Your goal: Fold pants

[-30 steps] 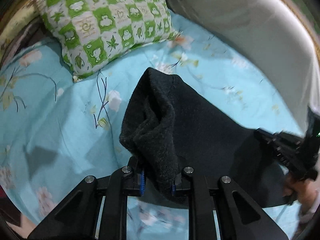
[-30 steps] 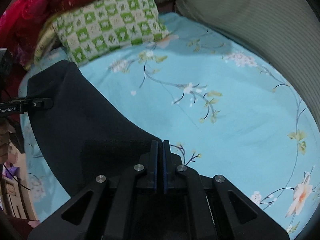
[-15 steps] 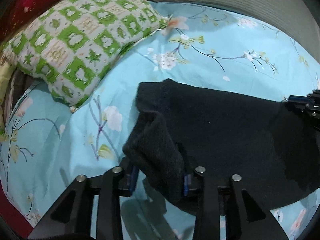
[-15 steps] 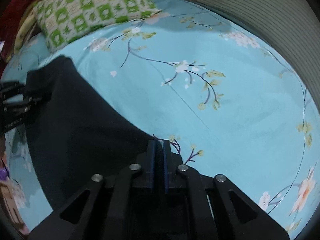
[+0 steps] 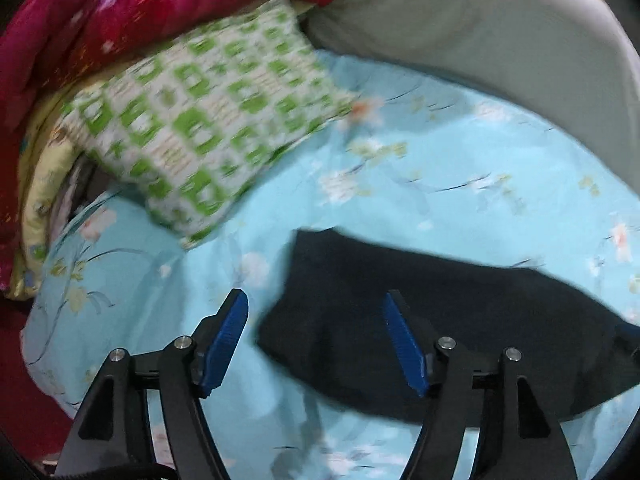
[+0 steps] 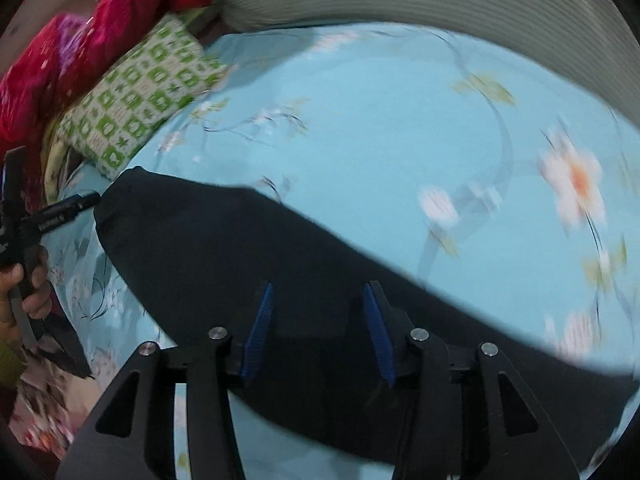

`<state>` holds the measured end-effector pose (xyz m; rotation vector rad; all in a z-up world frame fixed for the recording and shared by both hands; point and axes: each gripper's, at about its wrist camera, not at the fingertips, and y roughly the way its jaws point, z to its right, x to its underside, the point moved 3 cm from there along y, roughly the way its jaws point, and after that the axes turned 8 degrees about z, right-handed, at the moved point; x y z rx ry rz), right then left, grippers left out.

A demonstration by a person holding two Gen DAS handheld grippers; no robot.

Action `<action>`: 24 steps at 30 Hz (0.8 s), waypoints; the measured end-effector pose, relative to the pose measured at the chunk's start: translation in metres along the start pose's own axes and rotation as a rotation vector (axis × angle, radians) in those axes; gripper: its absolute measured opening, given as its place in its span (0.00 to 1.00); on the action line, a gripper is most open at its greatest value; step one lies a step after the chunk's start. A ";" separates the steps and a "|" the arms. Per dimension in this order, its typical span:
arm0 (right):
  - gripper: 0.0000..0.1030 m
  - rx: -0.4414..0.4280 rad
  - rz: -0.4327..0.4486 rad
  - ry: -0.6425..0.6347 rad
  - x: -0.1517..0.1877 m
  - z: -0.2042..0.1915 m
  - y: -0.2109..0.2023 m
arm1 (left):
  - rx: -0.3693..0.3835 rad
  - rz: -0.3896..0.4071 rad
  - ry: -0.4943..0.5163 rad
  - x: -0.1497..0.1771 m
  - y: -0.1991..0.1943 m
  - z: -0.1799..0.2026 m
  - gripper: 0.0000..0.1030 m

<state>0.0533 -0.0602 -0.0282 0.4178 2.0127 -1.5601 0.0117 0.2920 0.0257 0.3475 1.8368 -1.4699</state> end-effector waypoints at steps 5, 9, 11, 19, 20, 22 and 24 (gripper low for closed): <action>0.47 0.049 -0.004 0.123 0.040 0.029 -0.030 | 0.118 -0.010 0.082 -0.008 -0.003 0.059 0.72; 0.47 0.091 0.008 0.186 0.064 0.047 -0.055 | 0.221 -0.040 0.174 -0.002 -0.001 0.119 0.72; 0.47 0.115 0.017 0.225 0.074 0.058 -0.066 | 0.259 -0.049 0.210 0.002 -0.002 0.143 0.72; 0.47 0.184 0.060 0.404 0.107 0.101 -0.101 | 0.406 -0.092 0.364 0.018 -0.012 0.237 0.72; 0.48 0.189 0.065 0.414 0.109 0.103 -0.103 | 0.422 -0.096 0.379 0.019 -0.013 0.247 0.72; 0.49 0.197 0.073 0.436 0.114 0.108 -0.107 | 0.447 -0.101 0.400 0.021 -0.018 0.263 0.72; 0.51 0.208 0.081 0.462 0.118 0.114 -0.110 | 0.472 -0.113 0.427 0.024 -0.020 0.278 0.74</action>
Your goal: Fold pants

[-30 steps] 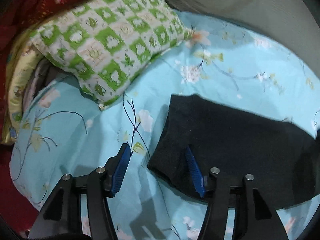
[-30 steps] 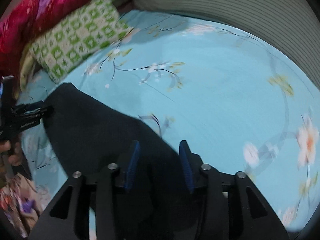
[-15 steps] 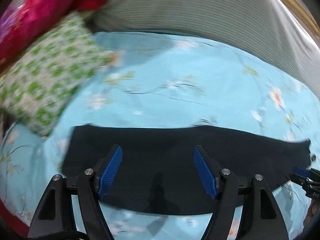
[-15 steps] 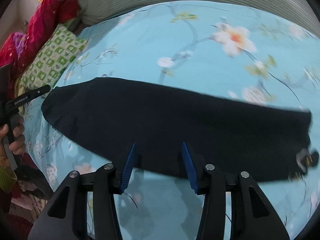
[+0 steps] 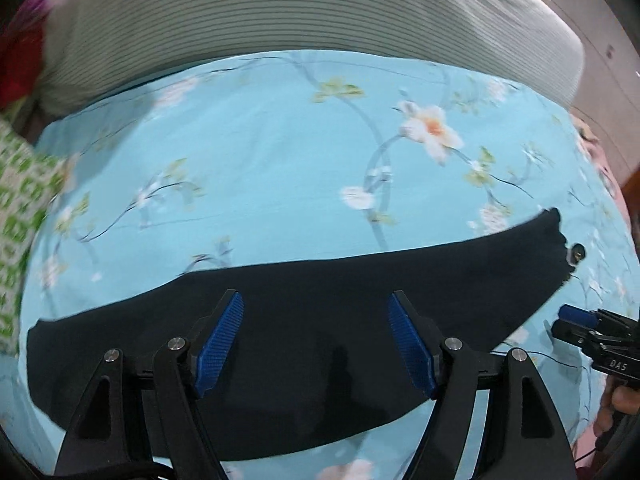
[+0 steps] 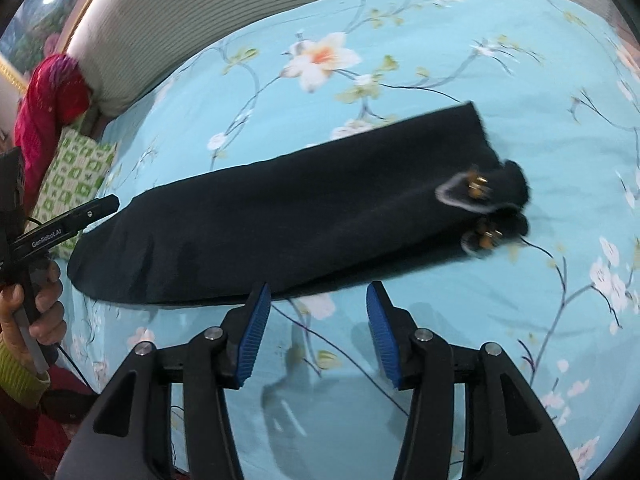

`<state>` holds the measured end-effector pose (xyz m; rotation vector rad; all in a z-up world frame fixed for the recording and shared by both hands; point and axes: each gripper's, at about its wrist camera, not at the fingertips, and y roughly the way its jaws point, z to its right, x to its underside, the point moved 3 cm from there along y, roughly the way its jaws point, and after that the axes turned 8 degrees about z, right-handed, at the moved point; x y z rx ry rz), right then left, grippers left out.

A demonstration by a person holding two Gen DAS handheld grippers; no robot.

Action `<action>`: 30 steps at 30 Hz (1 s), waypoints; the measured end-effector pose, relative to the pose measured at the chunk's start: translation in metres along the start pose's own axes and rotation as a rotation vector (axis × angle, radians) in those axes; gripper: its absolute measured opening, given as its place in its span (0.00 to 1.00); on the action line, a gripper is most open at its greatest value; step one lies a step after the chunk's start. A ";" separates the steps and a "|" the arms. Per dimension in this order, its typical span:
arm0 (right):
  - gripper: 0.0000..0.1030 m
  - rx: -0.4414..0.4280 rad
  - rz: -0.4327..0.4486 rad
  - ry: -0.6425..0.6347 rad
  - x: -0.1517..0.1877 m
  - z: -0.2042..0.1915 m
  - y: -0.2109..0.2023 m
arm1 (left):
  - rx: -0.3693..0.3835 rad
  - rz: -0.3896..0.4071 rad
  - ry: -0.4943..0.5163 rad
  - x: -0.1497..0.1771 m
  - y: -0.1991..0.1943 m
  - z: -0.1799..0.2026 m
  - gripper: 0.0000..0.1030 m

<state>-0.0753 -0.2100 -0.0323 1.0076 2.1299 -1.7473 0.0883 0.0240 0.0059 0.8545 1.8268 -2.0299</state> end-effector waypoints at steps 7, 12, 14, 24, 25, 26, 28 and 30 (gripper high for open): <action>0.56 0.017 0.031 0.084 -0.001 0.025 -0.005 | 0.090 -0.059 0.117 -0.014 0.020 0.047 0.74; 0.56 0.039 0.056 0.207 0.001 0.051 -0.011 | 0.188 -0.116 0.212 -0.028 0.042 0.088 0.75; 0.58 0.043 0.065 0.271 0.001 0.064 -0.012 | 0.229 -0.144 0.240 -0.033 0.053 0.102 0.75; 0.60 -0.044 0.152 0.519 -0.010 0.096 -0.002 | 0.373 -0.294 0.408 -0.055 0.118 0.182 0.75; 0.48 -0.057 0.167 0.532 -0.010 0.099 0.000 | 0.388 -0.304 0.418 -0.057 0.123 0.189 0.75; 0.23 -0.055 0.169 0.541 -0.010 0.102 0.001 | 0.402 -0.312 0.426 -0.058 0.127 0.196 0.75; 0.13 -0.061 0.168 0.584 -0.007 0.113 0.002 | 0.424 -0.330 0.438 -0.060 0.136 0.208 0.75; 0.12 -0.089 0.184 0.614 -0.001 0.120 -0.001 | 0.446 -0.352 0.449 -0.059 0.143 0.222 0.75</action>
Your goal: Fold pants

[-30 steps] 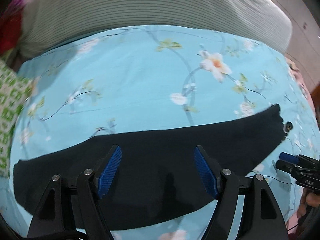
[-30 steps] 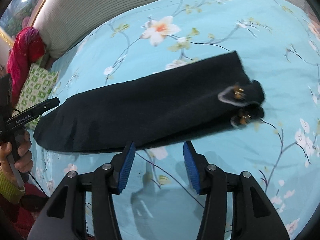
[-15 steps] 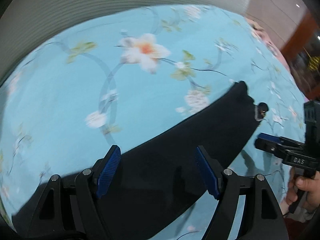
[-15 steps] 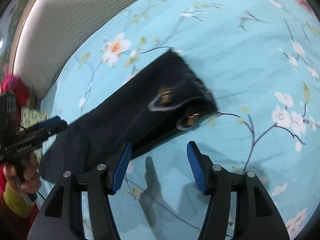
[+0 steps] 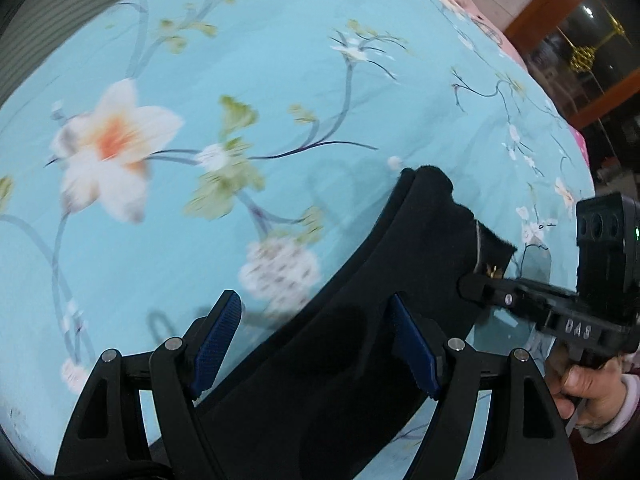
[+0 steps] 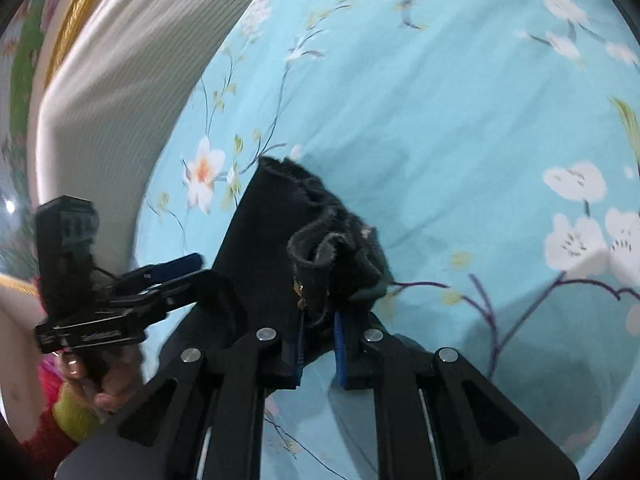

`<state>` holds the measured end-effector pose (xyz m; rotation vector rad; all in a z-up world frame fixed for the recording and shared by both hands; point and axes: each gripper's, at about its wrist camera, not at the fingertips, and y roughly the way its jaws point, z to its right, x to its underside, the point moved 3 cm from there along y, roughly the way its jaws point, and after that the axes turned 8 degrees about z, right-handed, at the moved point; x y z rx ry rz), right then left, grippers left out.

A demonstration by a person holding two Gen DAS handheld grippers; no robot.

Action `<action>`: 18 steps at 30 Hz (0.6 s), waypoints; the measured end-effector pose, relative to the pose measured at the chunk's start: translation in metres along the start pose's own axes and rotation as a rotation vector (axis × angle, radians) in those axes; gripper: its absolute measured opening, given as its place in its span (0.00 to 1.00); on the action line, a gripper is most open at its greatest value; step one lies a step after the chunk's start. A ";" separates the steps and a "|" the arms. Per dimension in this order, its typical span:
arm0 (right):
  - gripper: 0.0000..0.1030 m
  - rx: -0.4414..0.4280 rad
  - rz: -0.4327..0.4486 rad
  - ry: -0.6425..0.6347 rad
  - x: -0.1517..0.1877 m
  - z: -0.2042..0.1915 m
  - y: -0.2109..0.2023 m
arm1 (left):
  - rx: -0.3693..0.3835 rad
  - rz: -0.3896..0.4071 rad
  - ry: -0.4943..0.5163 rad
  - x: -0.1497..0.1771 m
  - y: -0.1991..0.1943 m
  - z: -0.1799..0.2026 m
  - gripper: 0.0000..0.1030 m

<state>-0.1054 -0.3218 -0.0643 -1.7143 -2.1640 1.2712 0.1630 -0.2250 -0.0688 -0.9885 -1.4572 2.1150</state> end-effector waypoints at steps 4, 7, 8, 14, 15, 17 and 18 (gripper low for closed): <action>0.12 -0.014 0.006 -0.024 0.003 0.003 -0.007 | 0.038 -0.026 0.010 -0.012 0.023 0.012 0.74; 0.12 -0.023 0.004 -0.028 0.002 0.004 -0.007 | 0.074 -0.049 0.009 -0.018 0.038 0.019 0.67; 0.12 -0.024 0.004 -0.030 0.002 0.004 -0.007 | 0.080 -0.048 0.014 -0.019 0.041 0.021 0.63; 0.12 -0.034 0.000 -0.042 0.001 0.004 -0.007 | 0.122 -0.006 0.045 -0.024 0.034 0.035 0.15; 0.12 -0.037 0.000 -0.052 0.000 0.002 -0.009 | 0.119 0.005 0.050 -0.024 0.031 0.035 0.14; 0.12 -0.053 0.002 -0.079 -0.001 -0.007 -0.012 | 0.119 0.032 0.045 -0.022 0.020 0.035 0.12; 0.12 -0.074 0.001 -0.095 -0.002 -0.014 -0.014 | 0.122 0.055 0.037 -0.022 0.011 0.033 0.12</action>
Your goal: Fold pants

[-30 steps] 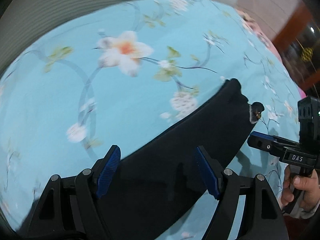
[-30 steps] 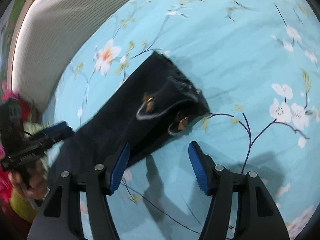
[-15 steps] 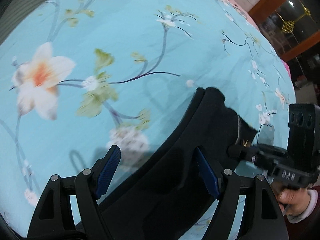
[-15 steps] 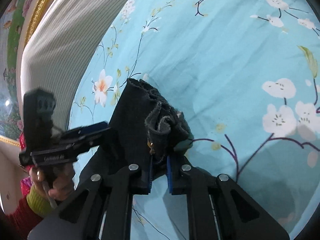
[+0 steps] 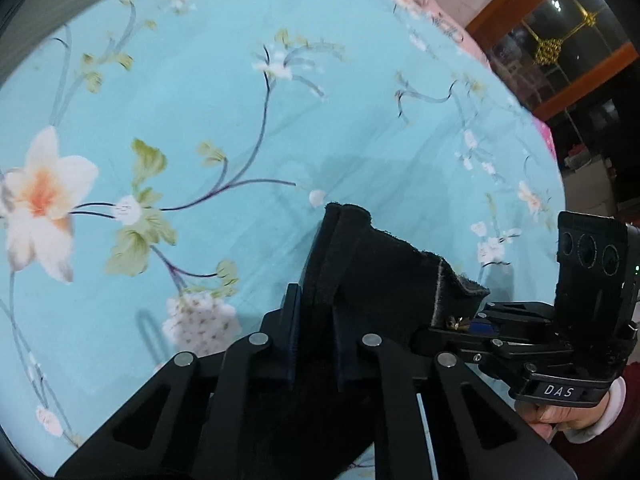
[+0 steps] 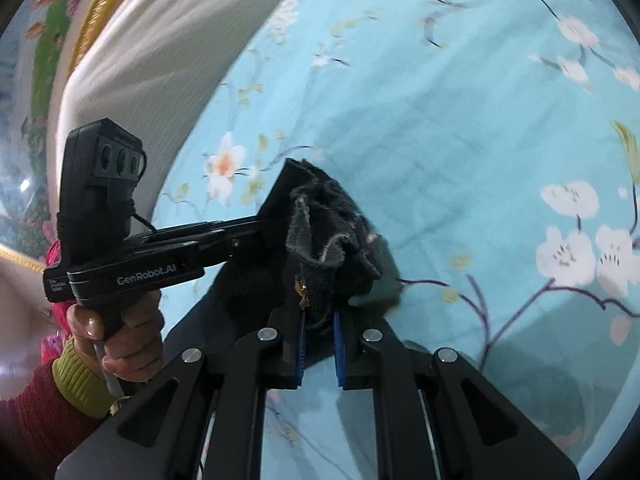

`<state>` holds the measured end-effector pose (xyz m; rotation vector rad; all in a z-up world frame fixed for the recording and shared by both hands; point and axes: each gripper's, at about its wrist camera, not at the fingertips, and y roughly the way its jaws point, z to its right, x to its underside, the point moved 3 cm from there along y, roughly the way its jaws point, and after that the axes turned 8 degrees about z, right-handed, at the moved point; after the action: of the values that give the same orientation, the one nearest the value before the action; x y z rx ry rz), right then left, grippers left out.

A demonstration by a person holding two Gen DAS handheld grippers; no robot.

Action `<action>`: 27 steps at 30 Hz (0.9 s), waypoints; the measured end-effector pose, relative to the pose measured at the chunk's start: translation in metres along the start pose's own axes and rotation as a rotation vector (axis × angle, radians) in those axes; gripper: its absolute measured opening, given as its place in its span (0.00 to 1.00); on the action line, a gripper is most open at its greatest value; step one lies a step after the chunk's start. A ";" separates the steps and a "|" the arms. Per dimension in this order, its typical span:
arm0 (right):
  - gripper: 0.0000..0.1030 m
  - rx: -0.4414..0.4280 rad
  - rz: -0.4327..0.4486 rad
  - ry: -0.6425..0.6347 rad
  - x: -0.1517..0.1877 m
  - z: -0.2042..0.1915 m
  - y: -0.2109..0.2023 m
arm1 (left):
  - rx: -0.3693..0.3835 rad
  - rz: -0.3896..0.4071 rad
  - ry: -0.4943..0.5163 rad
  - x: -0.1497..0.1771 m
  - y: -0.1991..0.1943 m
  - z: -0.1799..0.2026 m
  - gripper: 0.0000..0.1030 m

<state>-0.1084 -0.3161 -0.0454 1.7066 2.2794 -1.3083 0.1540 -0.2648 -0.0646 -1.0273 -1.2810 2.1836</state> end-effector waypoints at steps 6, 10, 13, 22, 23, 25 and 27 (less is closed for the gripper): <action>0.12 -0.141 -0.007 -0.103 -0.006 -0.044 -0.010 | -0.004 0.118 -0.048 0.010 -0.055 -0.005 0.10; 0.12 -0.253 -0.048 -0.160 -0.002 -0.081 -0.008 | -0.033 0.185 -0.095 0.028 -0.090 -0.019 0.10; 0.12 -0.317 -0.085 -0.192 0.005 -0.107 -0.001 | -0.063 0.240 -0.131 0.047 -0.119 -0.030 0.10; 0.12 -0.437 -0.272 -0.302 0.041 -0.166 0.042 | -0.164 0.316 -0.302 0.120 -0.173 -0.071 0.09; 0.12 -0.442 -0.295 -0.312 0.047 -0.170 0.049 | -0.173 0.319 -0.323 0.128 -0.175 -0.076 0.06; 0.12 -0.445 -0.342 -0.332 0.057 -0.176 0.062 | -0.191 0.320 -0.362 0.142 -0.175 -0.085 0.06; 0.12 -0.440 -0.379 -0.350 0.068 -0.178 0.075 | -0.214 0.313 -0.394 0.154 -0.174 -0.092 0.05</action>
<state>0.0037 -0.1494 -0.0060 0.8701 2.4931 -0.9405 0.1213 -0.0248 -0.0025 -0.9580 -1.6504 2.6291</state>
